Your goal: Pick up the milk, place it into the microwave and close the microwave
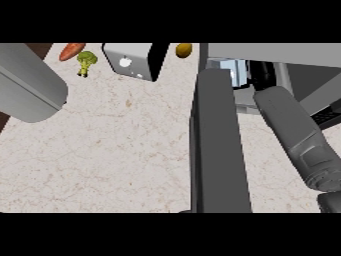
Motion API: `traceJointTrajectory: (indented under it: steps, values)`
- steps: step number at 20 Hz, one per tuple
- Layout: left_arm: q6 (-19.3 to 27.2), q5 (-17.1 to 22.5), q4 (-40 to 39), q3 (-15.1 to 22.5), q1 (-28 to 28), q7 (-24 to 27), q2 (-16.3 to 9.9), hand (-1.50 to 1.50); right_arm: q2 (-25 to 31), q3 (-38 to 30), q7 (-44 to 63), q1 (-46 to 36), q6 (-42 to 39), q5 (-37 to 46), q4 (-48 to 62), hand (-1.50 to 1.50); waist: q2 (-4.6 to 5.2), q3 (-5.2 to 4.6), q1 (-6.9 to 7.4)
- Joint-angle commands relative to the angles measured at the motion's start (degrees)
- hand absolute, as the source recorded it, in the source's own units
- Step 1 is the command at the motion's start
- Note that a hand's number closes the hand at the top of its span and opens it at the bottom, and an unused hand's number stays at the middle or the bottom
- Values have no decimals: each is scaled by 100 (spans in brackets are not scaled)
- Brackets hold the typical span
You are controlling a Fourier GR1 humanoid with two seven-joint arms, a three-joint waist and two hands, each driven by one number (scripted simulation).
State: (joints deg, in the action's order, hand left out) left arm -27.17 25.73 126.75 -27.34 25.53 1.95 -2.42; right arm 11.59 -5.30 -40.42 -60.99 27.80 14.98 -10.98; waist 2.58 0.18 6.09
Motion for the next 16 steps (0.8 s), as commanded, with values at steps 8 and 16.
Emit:
traceJointTrajectory:
  steps: [8, 16]
  values:
    - [-50, -80, -180, 149, -335, -54, -124, -150, 341, 224, -91, -158, 986, 469, 512, 150, 146, 3, 220]
    - [-109, -273, -467, 8, -466, 53, -302, -150, 579, 341, 764, -67, 2158, 677, 920, -150, 190, 5, 283]
